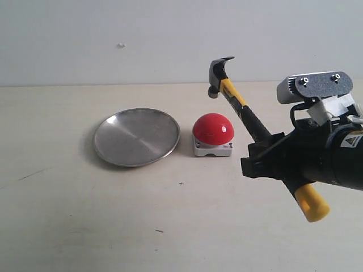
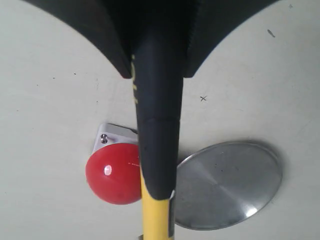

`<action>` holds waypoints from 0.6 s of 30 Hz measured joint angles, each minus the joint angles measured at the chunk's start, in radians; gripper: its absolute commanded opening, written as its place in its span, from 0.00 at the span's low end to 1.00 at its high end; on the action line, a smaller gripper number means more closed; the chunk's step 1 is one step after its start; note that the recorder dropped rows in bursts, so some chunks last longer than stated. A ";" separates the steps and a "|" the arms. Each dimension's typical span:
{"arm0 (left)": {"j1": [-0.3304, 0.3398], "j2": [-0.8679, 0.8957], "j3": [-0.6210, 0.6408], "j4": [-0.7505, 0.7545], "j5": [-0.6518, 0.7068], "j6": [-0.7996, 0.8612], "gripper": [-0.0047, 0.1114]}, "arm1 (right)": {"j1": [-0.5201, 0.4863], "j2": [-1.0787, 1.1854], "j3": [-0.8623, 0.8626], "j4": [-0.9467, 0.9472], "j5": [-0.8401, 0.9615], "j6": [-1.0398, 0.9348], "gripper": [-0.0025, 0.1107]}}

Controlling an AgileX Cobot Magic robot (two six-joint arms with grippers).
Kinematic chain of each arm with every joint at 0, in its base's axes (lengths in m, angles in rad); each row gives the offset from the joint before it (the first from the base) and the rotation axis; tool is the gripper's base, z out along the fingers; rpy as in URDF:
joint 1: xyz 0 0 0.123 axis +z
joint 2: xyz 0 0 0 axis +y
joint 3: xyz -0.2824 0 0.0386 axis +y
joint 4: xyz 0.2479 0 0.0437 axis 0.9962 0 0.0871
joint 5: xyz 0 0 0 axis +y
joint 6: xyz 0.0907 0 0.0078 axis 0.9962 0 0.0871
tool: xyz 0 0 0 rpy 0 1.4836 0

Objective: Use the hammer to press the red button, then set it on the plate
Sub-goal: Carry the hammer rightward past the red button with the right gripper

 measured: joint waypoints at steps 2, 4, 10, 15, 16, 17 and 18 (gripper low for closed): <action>0.000 0.000 0.000 0.000 0.000 0.000 0.04 | 0.000 0.000 0.000 0.000 0.001 0.000 0.02; 0.000 0.000 0.000 0.000 0.000 0.000 0.04 | 0.000 0.000 0.000 0.000 -0.004 0.000 0.02; 0.000 0.000 0.000 0.000 0.000 0.000 0.04 | 0.000 -0.001 0.077 0.000 -0.079 -0.008 0.02; 0.000 0.000 0.000 0.000 0.000 0.000 0.04 | 0.000 -0.001 0.105 0.006 -0.141 -0.002 0.02; 0.000 0.000 0.000 0.000 0.000 0.000 0.04 | 0.000 -0.001 0.101 0.006 -0.159 -0.002 0.02; 0.000 0.000 0.000 0.000 0.000 0.000 0.04 | 0.000 -0.001 0.093 0.006 -0.161 -0.002 0.02; 0.000 0.000 0.000 0.000 0.000 0.000 0.04 | 0.000 -0.001 0.072 0.007 -0.160 0.000 0.02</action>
